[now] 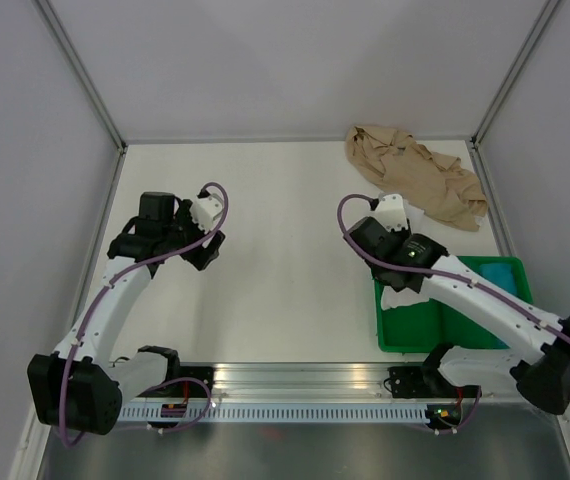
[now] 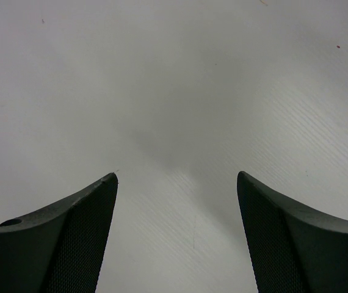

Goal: Roll the t-shirts
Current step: Place the rolled tshirt into the container

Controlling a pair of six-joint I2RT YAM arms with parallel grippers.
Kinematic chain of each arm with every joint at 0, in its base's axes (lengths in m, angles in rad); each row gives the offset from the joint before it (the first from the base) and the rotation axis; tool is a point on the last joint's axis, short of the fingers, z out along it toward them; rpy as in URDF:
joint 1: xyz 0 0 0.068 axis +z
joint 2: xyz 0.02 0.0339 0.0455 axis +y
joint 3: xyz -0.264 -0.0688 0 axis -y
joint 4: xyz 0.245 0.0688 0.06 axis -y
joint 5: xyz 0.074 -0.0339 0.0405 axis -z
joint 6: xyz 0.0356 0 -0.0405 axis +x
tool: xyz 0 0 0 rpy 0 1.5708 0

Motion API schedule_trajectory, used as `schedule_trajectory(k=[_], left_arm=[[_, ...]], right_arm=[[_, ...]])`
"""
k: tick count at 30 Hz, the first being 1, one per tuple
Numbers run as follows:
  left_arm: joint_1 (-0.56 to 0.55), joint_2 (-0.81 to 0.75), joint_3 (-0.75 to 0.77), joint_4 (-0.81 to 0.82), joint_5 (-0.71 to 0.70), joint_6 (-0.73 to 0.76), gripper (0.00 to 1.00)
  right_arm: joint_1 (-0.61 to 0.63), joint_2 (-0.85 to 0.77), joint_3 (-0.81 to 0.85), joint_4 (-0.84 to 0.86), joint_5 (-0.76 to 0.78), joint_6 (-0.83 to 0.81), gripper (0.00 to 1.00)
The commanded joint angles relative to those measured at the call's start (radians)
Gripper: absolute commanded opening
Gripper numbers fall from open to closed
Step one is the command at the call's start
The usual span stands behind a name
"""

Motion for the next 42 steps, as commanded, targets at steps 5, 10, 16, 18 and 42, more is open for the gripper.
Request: schedule_trajectory(k=[5,10,16,18,42], left_arm=[[0.004,0.027,-0.018,0.114,0.107,0.008,0.84],[0.006,0.034,-0.024,0.126,0.133,0.03,0.84],[0.006,0.062,-0.021,0.129,0.151,0.039,0.84],[0.006,0.06,-0.024,0.129,0.153,0.04,0.84],[0.007,0.068,-0.018,0.138,0.13,0.048,0.84]], right_arm=[[-0.036,0.341,0.097,-0.299,0.038,0.217,0.0],[-0.157,0.407,0.094,-0.39,0.044,0.296,0.0],[-0.168,0.367,-0.03,-0.37,-0.043,0.305,0.0],[-0.166,0.363,-0.08,-0.327,-0.126,0.316,0.0],[-0.128,0.232,-0.274,0.179,-0.312,0.156,0.29]])
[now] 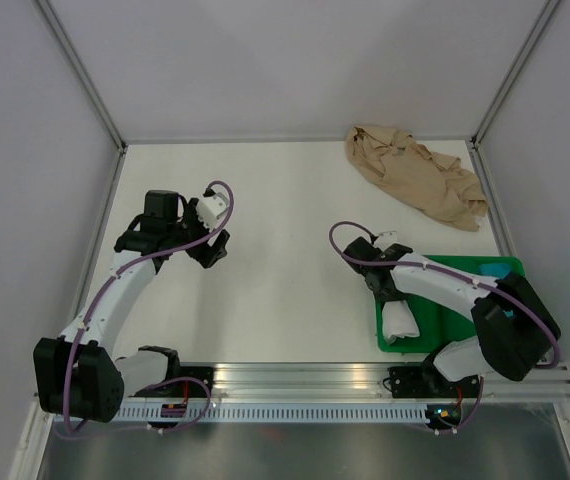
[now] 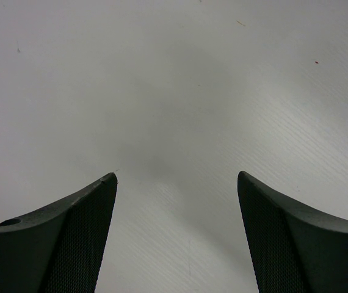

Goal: Roll the t-shirts
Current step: Place the rolled tshirt into the container

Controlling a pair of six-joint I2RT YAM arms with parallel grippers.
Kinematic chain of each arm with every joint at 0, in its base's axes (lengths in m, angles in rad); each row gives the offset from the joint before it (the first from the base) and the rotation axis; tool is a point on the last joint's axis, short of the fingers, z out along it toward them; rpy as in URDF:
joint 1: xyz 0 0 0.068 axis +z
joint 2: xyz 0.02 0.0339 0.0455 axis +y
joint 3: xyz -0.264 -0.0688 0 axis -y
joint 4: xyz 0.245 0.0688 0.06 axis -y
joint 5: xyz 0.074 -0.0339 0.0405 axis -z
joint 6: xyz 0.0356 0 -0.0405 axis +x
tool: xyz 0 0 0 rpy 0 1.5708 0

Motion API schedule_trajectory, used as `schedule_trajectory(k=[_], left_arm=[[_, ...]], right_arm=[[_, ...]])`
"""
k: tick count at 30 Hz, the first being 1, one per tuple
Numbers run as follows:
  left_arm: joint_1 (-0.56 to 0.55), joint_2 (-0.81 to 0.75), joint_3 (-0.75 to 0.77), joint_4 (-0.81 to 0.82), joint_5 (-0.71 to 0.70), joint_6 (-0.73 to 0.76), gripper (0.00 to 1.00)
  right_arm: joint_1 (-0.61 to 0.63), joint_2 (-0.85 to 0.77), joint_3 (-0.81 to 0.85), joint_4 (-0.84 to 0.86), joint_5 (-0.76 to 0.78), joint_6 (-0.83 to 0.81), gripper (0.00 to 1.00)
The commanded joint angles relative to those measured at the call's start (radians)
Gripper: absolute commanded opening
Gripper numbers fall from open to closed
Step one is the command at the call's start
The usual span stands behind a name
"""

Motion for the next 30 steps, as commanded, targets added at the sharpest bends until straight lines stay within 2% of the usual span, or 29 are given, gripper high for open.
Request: schedule_trajectory(k=[1,4,6,9,10,16,19,21,22,24,25,26,29,30], left_arm=[[0.004,0.005,0.005,0.041,0.011,0.036,0.84],[0.005,0.004,0.005,0.041,0.003,0.041,0.85],[0.005,0.001,0.003,0.041,-0.002,0.042,0.85],[0.005,0.001,0.002,0.041,0.0,0.045,0.85],[0.005,0.001,0.002,0.041,0.0,0.045,0.85],[0.005,0.001,-0.001,0.04,-0.003,0.049,0.85],[0.005,0.002,-0.001,0.041,-0.005,0.049,0.85],[0.005,0.004,-0.001,0.041,-0.002,0.047,0.85],[0.005,0.004,0.0,0.041,-0.002,0.045,0.85],[0.005,0.008,0.002,0.041,0.004,0.042,0.85],[0.005,0.011,0.002,0.041,0.004,0.041,0.86],[0.005,0.017,0.003,0.041,0.009,0.039,0.86],[0.005,0.031,0.011,0.035,0.032,0.03,0.83],[0.004,0.043,0.028,0.023,0.064,0.023,0.76]], right_arm=[[0.001,-0.084,-0.039,0.101,-0.058,0.005,0.31],[0.0,-0.097,-0.068,0.115,-0.091,0.04,0.44],[-0.003,-0.103,-0.064,0.089,-0.06,0.074,0.48],[-0.012,-0.164,-0.05,0.038,-0.013,0.113,0.61],[-0.012,-0.181,-0.045,0.026,-0.005,0.121,0.72],[-0.015,-0.278,0.007,0.025,-0.031,0.112,0.79],[-0.018,-0.31,0.063,-0.021,0.036,0.141,0.79],[-0.023,-0.347,0.093,-0.045,0.081,0.175,0.72],[-0.032,-0.361,0.097,-0.051,0.102,0.187,0.55],[-0.084,-0.39,0.082,-0.037,0.122,0.192,0.3],[-0.142,-0.414,0.068,-0.016,0.116,0.186,0.03],[-0.176,-0.428,0.036,-0.003,0.106,0.165,0.0],[-0.293,-0.474,-0.045,0.119,0.038,0.099,0.0],[-0.319,-0.479,-0.062,0.148,-0.01,0.076,0.0]])
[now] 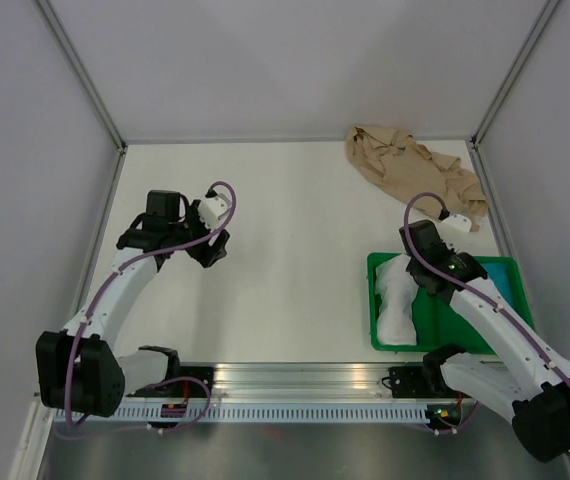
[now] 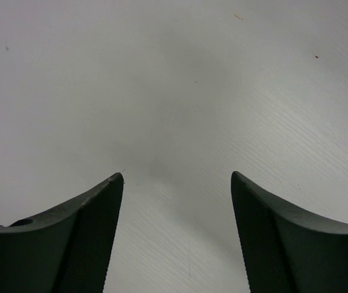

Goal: Roll the t-shirts
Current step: Place the rolled tshirt into the container

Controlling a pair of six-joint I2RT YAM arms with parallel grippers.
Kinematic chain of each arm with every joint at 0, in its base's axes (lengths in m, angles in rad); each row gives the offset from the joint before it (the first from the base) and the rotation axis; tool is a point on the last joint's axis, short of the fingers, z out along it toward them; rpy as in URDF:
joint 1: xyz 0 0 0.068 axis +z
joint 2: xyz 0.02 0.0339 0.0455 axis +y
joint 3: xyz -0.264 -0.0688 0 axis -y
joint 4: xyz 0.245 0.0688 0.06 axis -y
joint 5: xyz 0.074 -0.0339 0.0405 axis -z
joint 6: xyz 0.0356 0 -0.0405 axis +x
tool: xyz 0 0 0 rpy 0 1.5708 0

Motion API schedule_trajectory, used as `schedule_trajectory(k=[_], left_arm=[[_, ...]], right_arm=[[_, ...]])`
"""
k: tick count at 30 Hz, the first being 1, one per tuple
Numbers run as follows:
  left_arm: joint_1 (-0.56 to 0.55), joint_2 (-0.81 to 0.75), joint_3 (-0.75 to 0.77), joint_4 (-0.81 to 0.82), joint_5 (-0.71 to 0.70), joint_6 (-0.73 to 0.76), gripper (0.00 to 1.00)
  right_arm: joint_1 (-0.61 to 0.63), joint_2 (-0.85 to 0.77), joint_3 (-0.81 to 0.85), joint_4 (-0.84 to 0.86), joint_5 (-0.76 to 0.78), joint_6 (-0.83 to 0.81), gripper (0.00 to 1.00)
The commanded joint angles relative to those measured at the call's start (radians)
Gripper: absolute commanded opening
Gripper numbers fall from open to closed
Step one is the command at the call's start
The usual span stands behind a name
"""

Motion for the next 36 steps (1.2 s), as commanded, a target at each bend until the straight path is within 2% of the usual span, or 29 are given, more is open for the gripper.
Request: schedule_trajectory(k=[1,3,5,6,7,9,12,14,16,19,23,31,36], left_arm=[[-0.009,0.032,0.042,0.012,0.084,-0.014,0.72],[-0.053,0.068,0.097,-0.006,0.1,-0.048,0.63],[-0.193,0.1,0.158,-0.008,0.031,-0.058,0.63],[-0.248,0.117,0.183,-0.007,-0.035,-0.064,0.66],[-0.332,0.169,0.206,-0.003,-0.034,-0.074,0.69],[-0.377,0.233,0.296,0.012,0.007,-0.158,0.76],[-0.446,0.385,0.416,0.059,-0.017,-0.281,0.76],[-0.501,0.491,0.477,0.087,-0.052,-0.315,0.73],[-0.561,0.599,0.516,0.089,-0.063,-0.335,0.63],[-0.635,0.696,0.574,0.09,-0.089,-0.343,0.57],[-0.689,0.842,0.64,0.11,-0.095,-0.393,0.56],[-0.724,0.925,0.713,0.153,-0.045,-0.449,0.55],[-0.732,0.977,0.752,0.15,0.027,-0.473,0.55]], right_arm=[[-0.094,-0.017,-0.073,0.133,-0.081,-0.059,0.0],[-0.16,0.005,-0.103,0.179,-0.12,-0.094,0.0],[-0.223,0.028,-0.129,0.251,-0.152,-0.126,0.0],[-0.243,0.052,-0.139,0.28,-0.204,-0.142,0.0],[-0.281,0.067,-0.146,0.338,-0.224,-0.163,0.0],[-0.306,0.113,-0.174,0.4,-0.267,-0.182,0.0],[-0.319,0.185,-0.198,0.493,-0.295,-0.209,0.0],[-0.319,0.224,-0.214,0.569,-0.359,-0.237,0.0],[-0.322,0.275,-0.197,0.587,-0.411,-0.267,0.0],[-0.322,0.288,-0.198,0.609,-0.438,-0.275,0.0],[-0.32,0.27,-0.215,0.598,-0.462,-0.268,0.0],[-0.319,0.249,-0.286,0.707,-0.582,-0.231,0.0],[-0.296,0.244,-0.275,0.724,-0.573,-0.222,0.0]])
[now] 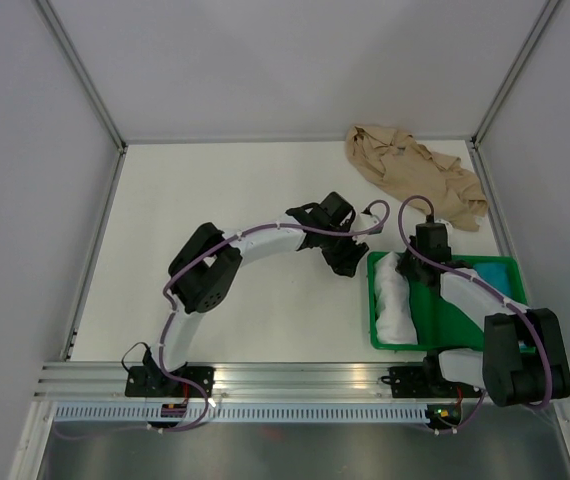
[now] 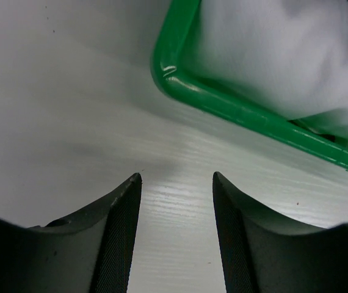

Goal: Roll the t-shirts
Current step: Place the rolled tshirt into the container

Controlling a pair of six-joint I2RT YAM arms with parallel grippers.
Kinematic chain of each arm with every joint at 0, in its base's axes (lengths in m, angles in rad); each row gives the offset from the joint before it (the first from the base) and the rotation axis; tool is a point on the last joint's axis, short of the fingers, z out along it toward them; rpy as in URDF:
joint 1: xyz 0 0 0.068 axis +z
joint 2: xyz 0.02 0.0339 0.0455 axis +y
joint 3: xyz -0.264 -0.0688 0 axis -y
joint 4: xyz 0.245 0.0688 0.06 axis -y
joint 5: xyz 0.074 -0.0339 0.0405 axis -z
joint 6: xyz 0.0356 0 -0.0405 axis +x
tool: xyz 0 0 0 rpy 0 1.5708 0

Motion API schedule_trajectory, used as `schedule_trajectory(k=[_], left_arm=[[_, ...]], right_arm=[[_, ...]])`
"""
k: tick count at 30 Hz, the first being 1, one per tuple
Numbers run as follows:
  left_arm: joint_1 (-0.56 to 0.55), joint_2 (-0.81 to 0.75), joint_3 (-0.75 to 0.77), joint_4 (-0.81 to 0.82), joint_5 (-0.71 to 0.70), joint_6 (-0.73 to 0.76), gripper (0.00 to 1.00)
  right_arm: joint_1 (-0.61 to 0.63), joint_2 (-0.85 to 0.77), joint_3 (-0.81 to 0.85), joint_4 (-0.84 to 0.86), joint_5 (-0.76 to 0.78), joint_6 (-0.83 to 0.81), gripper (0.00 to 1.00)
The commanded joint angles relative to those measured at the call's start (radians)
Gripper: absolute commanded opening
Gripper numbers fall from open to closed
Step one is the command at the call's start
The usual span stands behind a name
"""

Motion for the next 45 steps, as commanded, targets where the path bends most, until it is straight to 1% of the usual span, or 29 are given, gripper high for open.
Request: schedule_trajectory(k=[1,6,9,13,16,17,18,19,20,22,23,25,27,30,31,34,36,37,38,41,43,45], left_arm=[[-0.01,0.046,0.058,0.031,0.09,-0.06,0.55],[-0.039,0.103,0.119,0.011,0.093,-0.052,0.55],[-0.045,0.131,0.165,-0.002,0.101,-0.051,0.55],[-0.045,0.138,0.176,-0.009,0.099,-0.06,0.55],[-0.045,0.129,0.171,-0.01,0.097,-0.06,0.55],[-0.044,0.126,0.171,-0.01,0.096,-0.063,0.55],[-0.044,0.123,0.17,-0.01,0.096,-0.066,0.55],[-0.045,0.123,0.17,-0.012,0.096,-0.072,0.56],[-0.045,0.12,0.17,-0.013,0.099,-0.072,0.56],[-0.045,0.117,0.165,-0.015,0.096,-0.074,0.56],[-0.044,0.115,0.165,-0.015,0.093,-0.074,0.56],[-0.044,0.106,0.156,-0.015,0.087,-0.072,0.56],[-0.044,0.096,0.138,-0.015,0.079,-0.071,0.56],[-0.044,0.069,0.105,-0.016,0.071,-0.067,0.56],[-0.044,0.056,0.099,-0.016,0.071,-0.069,0.56],[-0.045,0.045,0.088,-0.015,0.094,-0.078,0.57],[-0.045,0.046,0.093,-0.013,0.107,-0.084,0.57],[-0.047,0.052,0.096,-0.01,0.108,-0.086,0.57],[-0.045,0.054,0.102,-0.01,0.108,-0.086,0.57],[-0.047,0.066,0.108,-0.009,0.12,-0.092,0.57],[-0.049,0.066,0.107,-0.009,0.128,-0.092,0.57],[-0.049,0.065,0.107,-0.01,0.127,-0.091,0.57]], right_arm=[[0.021,-0.027,0.003,0.06,-0.015,0.037,0.0],[0.039,-0.021,-0.001,0.082,0.013,0.061,0.0],[0.052,0.002,-0.006,0.1,-0.002,0.064,0.0],[0.063,0.015,0.005,0.108,-0.027,0.032,0.0],[0.063,-0.014,0.069,-0.022,0.121,0.016,0.0],[0.063,-0.025,0.088,-0.103,0.169,0.021,0.0],[0.061,-0.039,0.123,-0.142,0.257,0.04,0.03],[0.061,-0.06,0.137,-0.176,0.287,0.044,0.12],[0.061,-0.07,0.15,-0.232,0.31,0.048,0.13],[0.061,-0.102,0.167,-0.273,0.356,0.065,0.15],[0.061,-0.11,0.166,-0.3,0.363,0.07,0.17],[0.061,-0.131,0.158,-0.325,0.352,0.085,0.19],[0.062,-0.142,0.148,-0.369,0.327,0.094,0.18],[0.063,-0.182,0.102,-0.4,0.252,0.123,0.07],[0.063,-0.189,0.086,-0.403,0.228,0.14,0.0],[0.079,-0.196,0.022,-0.397,0.199,0.171,0.0],[0.099,-0.162,-0.024,-0.345,0.168,0.182,0.0],[0.105,-0.147,-0.033,-0.292,0.116,0.18,0.0],[0.121,-0.133,-0.046,-0.267,0.103,0.18,0.0],[0.191,-0.096,-0.034,-0.216,0.125,0.191,0.0],[0.207,-0.082,-0.026,-0.21,0.122,0.189,0.0],[0.21,-0.091,-0.009,-0.242,0.18,0.195,0.0]])
